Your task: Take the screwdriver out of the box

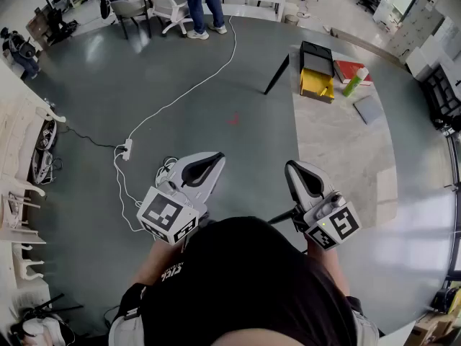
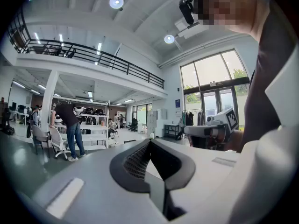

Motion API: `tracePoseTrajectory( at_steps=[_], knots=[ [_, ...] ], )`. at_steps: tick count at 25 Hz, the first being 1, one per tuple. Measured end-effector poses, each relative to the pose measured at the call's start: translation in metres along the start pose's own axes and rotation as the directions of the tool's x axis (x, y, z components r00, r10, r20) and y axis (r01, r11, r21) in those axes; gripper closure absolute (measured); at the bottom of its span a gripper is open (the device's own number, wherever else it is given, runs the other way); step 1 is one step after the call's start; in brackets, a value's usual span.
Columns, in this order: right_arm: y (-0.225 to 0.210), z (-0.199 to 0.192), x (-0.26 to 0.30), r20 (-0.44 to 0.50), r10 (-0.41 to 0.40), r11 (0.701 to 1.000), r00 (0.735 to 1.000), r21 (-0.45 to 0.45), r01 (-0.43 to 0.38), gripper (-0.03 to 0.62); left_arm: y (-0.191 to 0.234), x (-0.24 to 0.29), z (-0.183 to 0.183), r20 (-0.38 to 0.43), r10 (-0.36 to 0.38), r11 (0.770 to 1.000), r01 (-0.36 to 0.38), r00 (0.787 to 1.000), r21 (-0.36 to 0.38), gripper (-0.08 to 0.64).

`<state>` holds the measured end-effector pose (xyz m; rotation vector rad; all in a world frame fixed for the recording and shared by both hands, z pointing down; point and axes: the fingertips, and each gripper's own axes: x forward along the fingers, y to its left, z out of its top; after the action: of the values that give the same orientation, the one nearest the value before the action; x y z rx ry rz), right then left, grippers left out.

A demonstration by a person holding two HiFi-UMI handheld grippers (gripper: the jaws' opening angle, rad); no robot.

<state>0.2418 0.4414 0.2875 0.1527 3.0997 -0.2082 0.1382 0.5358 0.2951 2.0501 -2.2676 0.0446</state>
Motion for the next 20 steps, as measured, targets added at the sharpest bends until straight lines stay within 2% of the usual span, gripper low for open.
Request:
tracePoseTrajectory(
  at_steps=[10,13,17,20],
  knots=[
    [0.0,-0.008,0.017,-0.006,0.004,1.0,1.0,-0.003,-0.004,0.58,0.016,0.0,-0.007,-0.007,0.008,1.0,-0.008,1.0,0.009,0.557],
    [0.007,-0.009,0.026,-0.01,0.015,1.0,1.0,0.003,-0.015,0.58,0.022,-0.008,-0.006,-0.005,0.01,1.0,-0.01,1.0,0.005,0.557],
    [0.025,-0.006,0.04,-0.022,0.05,0.997,0.999,-0.051,-0.051,0.578,0.033,-0.016,-0.007,-0.003,0.014,1.0,-0.014,1.0,-0.002,0.557],
    [0.039,-0.008,0.054,-0.02,0.073,0.997,0.997,-0.036,-0.074,0.577,0.042,-0.028,-0.01,-0.003,0.019,1.0,-0.019,1.0,-0.004,0.557]
  ],
)
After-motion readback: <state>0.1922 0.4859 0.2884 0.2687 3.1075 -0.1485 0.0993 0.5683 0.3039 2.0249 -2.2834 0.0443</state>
